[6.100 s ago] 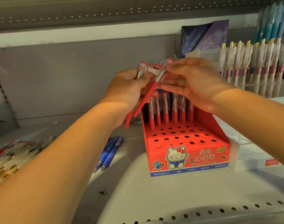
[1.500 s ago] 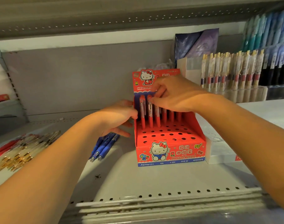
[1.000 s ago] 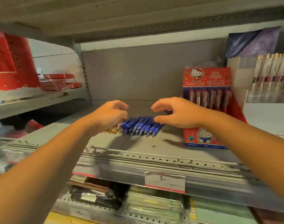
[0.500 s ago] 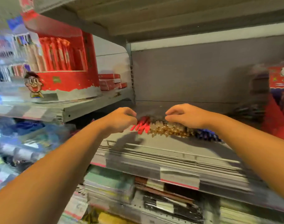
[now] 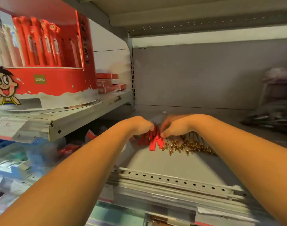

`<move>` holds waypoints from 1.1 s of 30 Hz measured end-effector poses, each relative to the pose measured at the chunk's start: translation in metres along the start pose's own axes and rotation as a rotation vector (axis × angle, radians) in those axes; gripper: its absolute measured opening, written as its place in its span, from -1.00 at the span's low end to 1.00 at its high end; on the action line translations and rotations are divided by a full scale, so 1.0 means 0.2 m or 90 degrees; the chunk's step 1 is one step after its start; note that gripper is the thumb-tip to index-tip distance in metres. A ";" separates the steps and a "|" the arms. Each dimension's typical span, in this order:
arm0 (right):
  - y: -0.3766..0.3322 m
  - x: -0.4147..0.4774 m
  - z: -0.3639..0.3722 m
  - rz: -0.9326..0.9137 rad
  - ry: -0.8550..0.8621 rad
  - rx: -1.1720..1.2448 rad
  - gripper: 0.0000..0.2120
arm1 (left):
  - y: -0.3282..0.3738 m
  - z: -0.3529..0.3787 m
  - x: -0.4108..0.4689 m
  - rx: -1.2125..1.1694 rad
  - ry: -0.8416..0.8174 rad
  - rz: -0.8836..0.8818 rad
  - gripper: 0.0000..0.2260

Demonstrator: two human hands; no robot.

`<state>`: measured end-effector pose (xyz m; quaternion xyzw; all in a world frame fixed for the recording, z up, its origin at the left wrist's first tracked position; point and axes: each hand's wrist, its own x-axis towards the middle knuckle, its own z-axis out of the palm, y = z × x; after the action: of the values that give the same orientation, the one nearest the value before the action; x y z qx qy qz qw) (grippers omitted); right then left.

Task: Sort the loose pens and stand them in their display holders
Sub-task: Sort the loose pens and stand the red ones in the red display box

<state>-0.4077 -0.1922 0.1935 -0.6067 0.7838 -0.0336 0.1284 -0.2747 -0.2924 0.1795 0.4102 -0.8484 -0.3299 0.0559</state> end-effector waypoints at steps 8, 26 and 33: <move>0.05 0.09 0.03 0.011 -0.035 0.034 -0.94 | 0.15 0.04 0.15 0.161 -0.089 0.041 -0.66; 0.04 0.04 0.09 0.143 0.082 0.009 -0.76 | 0.09 0.06 0.20 0.161 -0.302 0.140 -0.41; 0.00 0.04 0.11 0.171 0.102 0.034 -0.67 | 0.09 0.05 0.21 0.163 -0.254 0.132 -0.65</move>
<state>-0.4050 -0.1977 0.1702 -0.4881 0.8645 -0.0853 0.0845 -0.3173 -0.3106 0.1757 0.2514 -0.9151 -0.2866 -0.1312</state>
